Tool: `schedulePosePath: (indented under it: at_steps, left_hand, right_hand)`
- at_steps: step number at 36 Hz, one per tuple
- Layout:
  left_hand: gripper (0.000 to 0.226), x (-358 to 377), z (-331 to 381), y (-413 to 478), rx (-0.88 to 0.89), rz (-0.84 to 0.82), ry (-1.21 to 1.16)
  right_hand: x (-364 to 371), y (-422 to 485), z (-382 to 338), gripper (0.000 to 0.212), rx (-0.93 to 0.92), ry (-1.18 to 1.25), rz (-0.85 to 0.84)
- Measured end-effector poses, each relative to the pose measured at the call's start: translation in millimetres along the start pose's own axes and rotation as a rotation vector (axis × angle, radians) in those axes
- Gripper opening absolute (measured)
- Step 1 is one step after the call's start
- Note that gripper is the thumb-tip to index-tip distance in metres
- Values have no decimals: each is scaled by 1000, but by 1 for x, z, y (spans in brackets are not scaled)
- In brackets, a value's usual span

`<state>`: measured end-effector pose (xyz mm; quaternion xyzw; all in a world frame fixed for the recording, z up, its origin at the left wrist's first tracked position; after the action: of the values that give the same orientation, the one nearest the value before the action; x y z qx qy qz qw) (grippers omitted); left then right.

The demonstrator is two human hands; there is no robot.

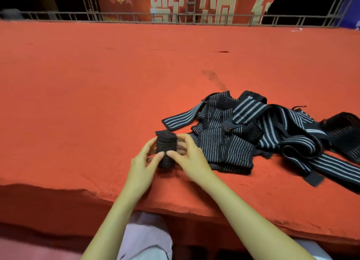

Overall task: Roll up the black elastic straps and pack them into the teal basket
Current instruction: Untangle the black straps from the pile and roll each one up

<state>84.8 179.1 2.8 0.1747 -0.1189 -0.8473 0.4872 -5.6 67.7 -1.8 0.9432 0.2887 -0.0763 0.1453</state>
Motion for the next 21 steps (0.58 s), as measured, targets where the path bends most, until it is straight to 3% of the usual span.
schedulePosePath:
  at_steps: [7,12,16,21]
  left_hand:
    - [55,-19,-26,42,-330,-98,-9]
    - [41,-28,-49,70,-421,12,104]
    - [34,-33,-67,86,-451,49,202]
    - [33,-39,-82,89,-481,19,262]
  right_hand:
    - [62,43,17,31,274,73,-117]
    - [87,61,31,29,410,85,-70]
    - [100,73,31,42,441,92,-65]
    - [105,78,35,37,325,-113,-35]
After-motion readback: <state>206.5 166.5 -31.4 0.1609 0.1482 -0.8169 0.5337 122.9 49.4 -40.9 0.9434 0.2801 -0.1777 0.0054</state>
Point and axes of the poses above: each hand's wrist, its own y-axis towards the middle knuckle, its own x-axis out of the palm, z = x × y, the point moved 6 cm from there along y, towards the middle knuckle, and after that the axes turned 15 degrees about z, right-handed, at the moved point
